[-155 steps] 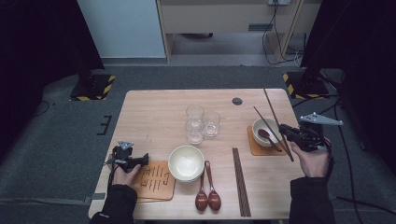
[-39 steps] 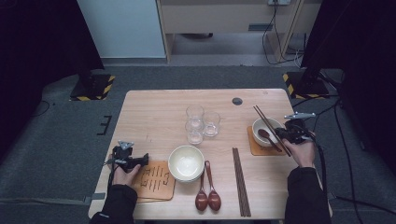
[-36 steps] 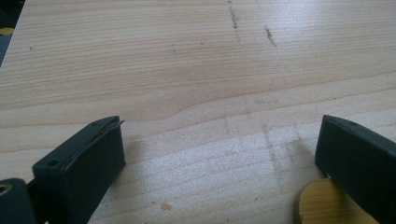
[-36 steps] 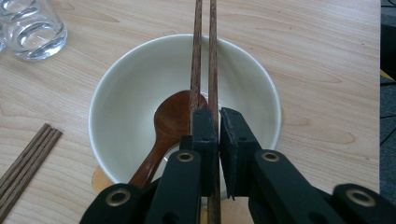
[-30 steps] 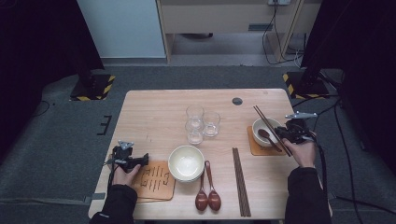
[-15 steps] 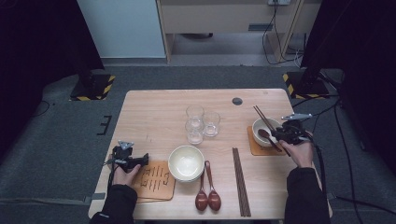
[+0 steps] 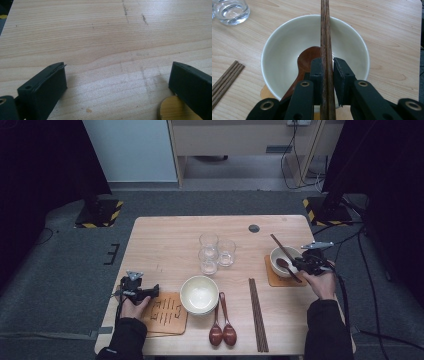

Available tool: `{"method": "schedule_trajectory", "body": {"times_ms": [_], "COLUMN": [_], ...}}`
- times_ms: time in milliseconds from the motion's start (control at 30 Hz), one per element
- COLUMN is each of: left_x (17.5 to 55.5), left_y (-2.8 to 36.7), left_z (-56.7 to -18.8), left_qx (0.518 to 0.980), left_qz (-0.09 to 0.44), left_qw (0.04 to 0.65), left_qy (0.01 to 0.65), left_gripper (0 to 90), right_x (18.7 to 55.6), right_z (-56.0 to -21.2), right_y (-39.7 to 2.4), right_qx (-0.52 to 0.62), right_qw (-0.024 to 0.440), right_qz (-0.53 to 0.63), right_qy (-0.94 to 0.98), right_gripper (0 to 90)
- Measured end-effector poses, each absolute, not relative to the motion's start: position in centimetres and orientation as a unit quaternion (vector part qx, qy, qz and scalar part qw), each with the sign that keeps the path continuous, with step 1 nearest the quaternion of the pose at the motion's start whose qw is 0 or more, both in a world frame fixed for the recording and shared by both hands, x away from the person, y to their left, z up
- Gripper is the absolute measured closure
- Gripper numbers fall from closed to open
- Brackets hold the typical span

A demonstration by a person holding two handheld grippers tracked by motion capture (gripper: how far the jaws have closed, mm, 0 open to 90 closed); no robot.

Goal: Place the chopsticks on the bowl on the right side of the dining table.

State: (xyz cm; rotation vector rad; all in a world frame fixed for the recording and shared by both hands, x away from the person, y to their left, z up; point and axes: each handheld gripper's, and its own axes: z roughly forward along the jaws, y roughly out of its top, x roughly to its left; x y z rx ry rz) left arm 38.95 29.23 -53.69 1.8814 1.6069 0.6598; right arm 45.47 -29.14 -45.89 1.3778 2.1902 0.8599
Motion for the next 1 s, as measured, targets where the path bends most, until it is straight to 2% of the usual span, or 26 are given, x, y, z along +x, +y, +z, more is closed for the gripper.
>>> {"method": "schedule_trajectory", "body": {"times_ms": [367,667,1000], "left_x": [39.0,39.0,39.0], "left_y": [29.2,29.2,29.2], "left_z": [-53.7,-53.7,-53.7], "left_qx": [0.704,0.704,0.704], "left_qz": [0.247,0.247,0.247], "left_qw": [0.286,0.286,0.286], "left_qy": [0.601,0.601,0.601], "left_gripper": [0.3,0.2,0.3], "right_x": [45.3,44.6,42.3], "right_z": [-45.9,-44.9,-42.9], "right_y": [-28.9,-29.1,-29.5], "right_qx": [0.475,0.477,0.484], "right_qw": [0.198,0.208,0.228], "right_qz": [0.313,0.334,0.362], "right_qy": [0.798,0.786,0.764], "right_gripper": [77.5,69.4,76.2]}}
